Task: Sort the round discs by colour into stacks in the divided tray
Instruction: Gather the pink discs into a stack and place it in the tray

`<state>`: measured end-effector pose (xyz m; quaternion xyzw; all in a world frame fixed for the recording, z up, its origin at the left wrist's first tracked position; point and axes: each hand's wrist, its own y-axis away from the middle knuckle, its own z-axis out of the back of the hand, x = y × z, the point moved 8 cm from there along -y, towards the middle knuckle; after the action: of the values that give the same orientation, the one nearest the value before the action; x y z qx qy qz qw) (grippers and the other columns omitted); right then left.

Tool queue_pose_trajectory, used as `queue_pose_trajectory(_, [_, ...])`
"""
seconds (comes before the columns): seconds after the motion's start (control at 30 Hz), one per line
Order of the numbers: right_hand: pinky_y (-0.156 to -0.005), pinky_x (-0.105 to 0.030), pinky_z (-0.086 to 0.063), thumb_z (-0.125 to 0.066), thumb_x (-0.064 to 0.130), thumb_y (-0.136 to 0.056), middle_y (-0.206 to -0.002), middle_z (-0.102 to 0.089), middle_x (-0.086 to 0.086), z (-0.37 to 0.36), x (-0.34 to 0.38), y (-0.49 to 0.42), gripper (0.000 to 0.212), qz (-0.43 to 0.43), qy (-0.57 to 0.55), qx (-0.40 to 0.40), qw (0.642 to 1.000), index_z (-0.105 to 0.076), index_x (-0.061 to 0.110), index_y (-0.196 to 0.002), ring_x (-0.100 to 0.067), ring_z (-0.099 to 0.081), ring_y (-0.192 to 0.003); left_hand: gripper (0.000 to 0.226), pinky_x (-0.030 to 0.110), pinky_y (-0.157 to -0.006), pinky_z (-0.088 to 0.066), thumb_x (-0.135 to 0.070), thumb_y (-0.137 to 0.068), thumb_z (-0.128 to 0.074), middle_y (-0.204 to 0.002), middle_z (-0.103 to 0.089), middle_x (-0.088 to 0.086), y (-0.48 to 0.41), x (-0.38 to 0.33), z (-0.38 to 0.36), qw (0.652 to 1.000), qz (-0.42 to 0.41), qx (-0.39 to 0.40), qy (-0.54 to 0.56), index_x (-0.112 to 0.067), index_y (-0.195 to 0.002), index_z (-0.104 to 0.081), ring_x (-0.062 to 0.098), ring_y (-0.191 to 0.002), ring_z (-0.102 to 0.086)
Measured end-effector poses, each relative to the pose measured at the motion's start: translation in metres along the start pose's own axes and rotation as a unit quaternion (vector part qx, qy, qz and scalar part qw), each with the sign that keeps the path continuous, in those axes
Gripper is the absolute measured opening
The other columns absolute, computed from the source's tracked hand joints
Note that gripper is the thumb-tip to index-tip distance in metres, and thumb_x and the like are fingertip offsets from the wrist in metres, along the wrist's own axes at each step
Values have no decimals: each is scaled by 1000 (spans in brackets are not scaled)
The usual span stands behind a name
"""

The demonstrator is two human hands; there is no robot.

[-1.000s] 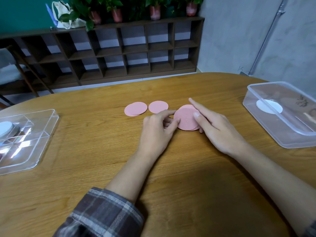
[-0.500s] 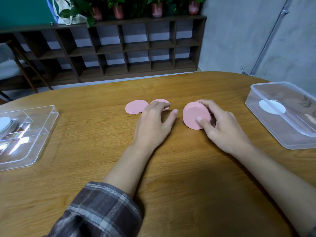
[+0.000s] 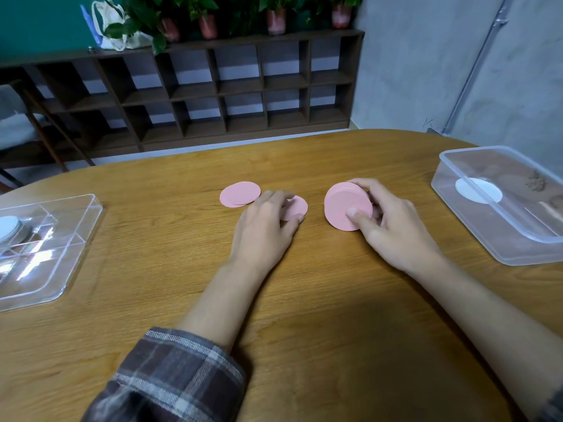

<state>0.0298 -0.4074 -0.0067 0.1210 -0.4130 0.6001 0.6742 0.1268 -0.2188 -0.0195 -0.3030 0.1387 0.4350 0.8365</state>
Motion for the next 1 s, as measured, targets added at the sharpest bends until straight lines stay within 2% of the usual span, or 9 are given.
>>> queue_pose_trajectory(0.07, [-72,-2,-37,-65,17,-96,-104,-66,13,2,-2,0,40,-8,-8,-10,1000,-58,32,-132,10,-55,-83,28,41,-87,-56,-32,-97,-68,-119,-69,-8,3,-2,1,1000,-11,-6,-1,-23,-124,-68,13,-103,-67])
queue_pose_trajectory(0.17, [-74,-3,-38,-65,18,-96,-109,-65,13,5,-3,0,40,-18,-15,-13,1000,-57,35,-132,4,-57,-91,13,42,-80,-58,-30,-103,-60,-113,-74,-11,10,-10,7,999,-28,-30,6,-24,-110,-70,18,-98,-69])
queue_pose_trajectory(0.27, [-71,-3,-39,-64,19,-97,-105,-63,16,5,-2,1,39,-14,-17,-6,1000,-56,36,-131,8,-55,-88,15,42,-75,-57,-30,-106,-55,-102,-75,-10,16,-17,15,997,-46,-60,27,-23,-102,-68,17,-90,-69])
queue_pose_trajectory(0.37, [-70,-4,-40,-65,20,-97,-100,-61,16,4,-1,1,37,-8,-19,-6,1000,-56,34,-131,8,-54,-81,15,40,-80,-52,-23,-105,-57,-95,-74,-8,21,-24,21,992,-67,-88,61,-19,-100,-70,16,-87,-64])
queue_pose_trajectory(0.5, [-68,-12,-42,-64,20,-98,-96,-64,10,3,-1,0,35,-2,-26,-5,1000,-57,36,-127,-6,-54,-76,14,29,-86,-44,-16,-104,-61,-93,-72,-9,29,-30,30,984,-76,-135,85,-19,-95,-71,11,-84,-55])
queue_pose_trajectory(0.63, [-75,-29,-46,-62,19,-99,-96,-65,8,1,3,1,34,11,-44,7,999,-57,39,-126,-13,-55,-77,11,10,-79,-37,-13,-102,-64,-89,-68,-7,31,-31,33,981,-58,-141,121,-14,-94,-73,0,-81,-55])
queue_pose_trajectory(0.83, [-83,-43,-50,-58,19,-101,-98,-64,10,3,0,1,34,-2,-61,5,998,-55,42,-125,-23,-60,-85,13,14,-77,-43,-15,-102,-63,-90,-71,-8,29,-27,32,980,-41,-127,147,-15,-95,-74,5,-85,-63])
queue_pose_trajectory(0.93, [-83,-40,-50,-57,20,-102,-99,-63,12,1,0,0,35,-2,-58,10,998,-55,43,-128,-20,-59,-85,12,21,-79,-49,-16,-103,-63,-93,-72,-9,30,-29,29,980,-46,-111,161,-15,-98,-73,6,-89,-65])
queue_pose_trajectory(1.0, [-80,-30,-48,-57,19,-102,-97,-64,21,-1,1,0,38,0,-56,16,998,-56,45,-129,-15,-59,-83,10,23,-79,-50,-16,-102,-63,-94,-72,-8,29,-30,27,979,-47,-107,165,-15,-100,-73,7,-87,-65])
